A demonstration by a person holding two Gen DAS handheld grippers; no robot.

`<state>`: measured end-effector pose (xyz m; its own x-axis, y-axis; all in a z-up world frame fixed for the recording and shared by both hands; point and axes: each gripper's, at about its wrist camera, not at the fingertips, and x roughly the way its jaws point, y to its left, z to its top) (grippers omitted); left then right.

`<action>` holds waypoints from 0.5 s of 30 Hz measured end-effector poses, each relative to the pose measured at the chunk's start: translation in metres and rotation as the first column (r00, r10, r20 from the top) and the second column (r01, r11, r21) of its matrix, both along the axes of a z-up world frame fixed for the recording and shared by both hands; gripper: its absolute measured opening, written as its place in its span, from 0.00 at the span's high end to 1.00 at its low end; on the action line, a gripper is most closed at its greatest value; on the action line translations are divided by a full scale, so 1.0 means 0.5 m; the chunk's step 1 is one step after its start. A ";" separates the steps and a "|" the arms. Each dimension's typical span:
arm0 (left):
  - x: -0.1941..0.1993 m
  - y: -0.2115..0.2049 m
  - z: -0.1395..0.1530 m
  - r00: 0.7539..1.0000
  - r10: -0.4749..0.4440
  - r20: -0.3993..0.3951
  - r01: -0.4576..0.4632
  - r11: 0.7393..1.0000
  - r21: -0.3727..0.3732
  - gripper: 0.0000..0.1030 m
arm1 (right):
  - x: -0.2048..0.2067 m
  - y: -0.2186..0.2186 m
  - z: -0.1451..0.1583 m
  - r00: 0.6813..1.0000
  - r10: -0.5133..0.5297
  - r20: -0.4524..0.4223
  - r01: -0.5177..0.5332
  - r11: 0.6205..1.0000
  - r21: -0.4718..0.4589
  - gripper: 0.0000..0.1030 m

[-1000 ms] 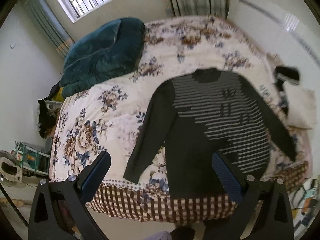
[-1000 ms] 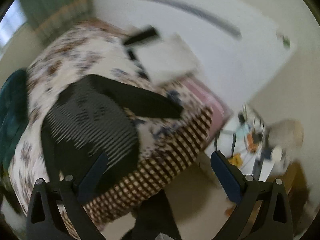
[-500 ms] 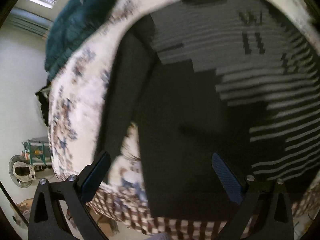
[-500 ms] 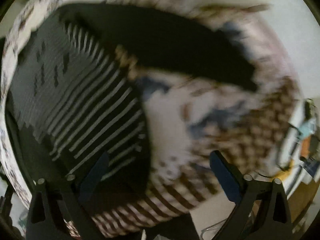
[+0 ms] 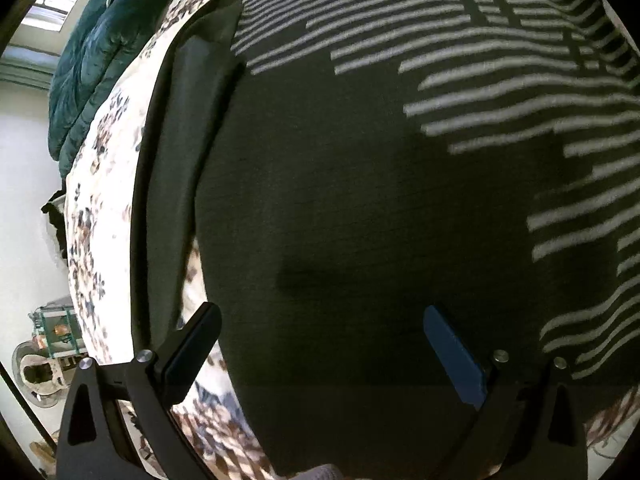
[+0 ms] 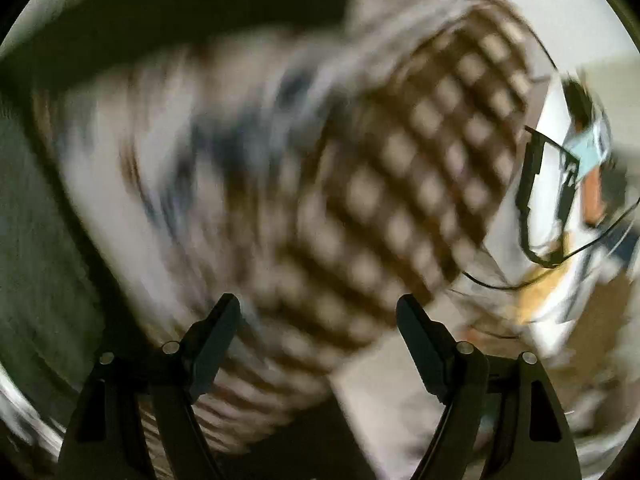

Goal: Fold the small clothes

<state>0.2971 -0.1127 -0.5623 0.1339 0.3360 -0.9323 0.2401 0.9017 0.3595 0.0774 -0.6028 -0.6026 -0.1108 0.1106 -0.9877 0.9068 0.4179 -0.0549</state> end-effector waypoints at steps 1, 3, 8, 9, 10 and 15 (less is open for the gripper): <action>0.011 -0.004 0.004 1.000 0.005 0.010 -0.005 1.000 -0.013 0.00 | 0.004 -0.028 0.005 0.995 -0.075 0.060 0.075 0.997 -0.004 0.21; 0.028 -0.005 0.006 1.000 0.016 0.022 -0.016 0.999 -0.031 0.00 | 0.014 -0.084 0.001 0.963 -0.215 0.160 0.218 0.976 -0.001 0.21; 0.067 0.001 0.000 0.995 0.088 0.041 -0.085 0.994 -0.066 0.00 | 0.047 -0.149 -0.043 0.877 -0.417 0.238 0.421 0.906 0.037 0.23; 0.072 0.007 -0.001 0.994 0.104 0.043 -0.101 0.992 -0.069 0.00 | 0.049 -0.148 -0.037 0.865 -0.434 0.251 0.442 0.896 0.025 0.27; 0.076 0.013 -0.001 0.992 0.122 0.044 -0.119 0.990 -0.076 0.00 | 0.051 -0.145 -0.025 0.855 -0.440 0.275 0.456 0.890 0.009 0.43; 0.087 0.056 0.009 0.983 0.177 0.049 -0.171 0.980 -0.101 0.00 | 0.110 -0.096 0.095 0.905 -0.280 0.320 0.347 0.922 -0.173 0.90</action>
<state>0.3408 -0.0845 -0.5576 0.1360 0.2684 -0.9537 0.0580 0.9588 0.2781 0.1323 -0.6506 -0.5549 0.1809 -0.1313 -0.9747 0.9792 0.1162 0.1661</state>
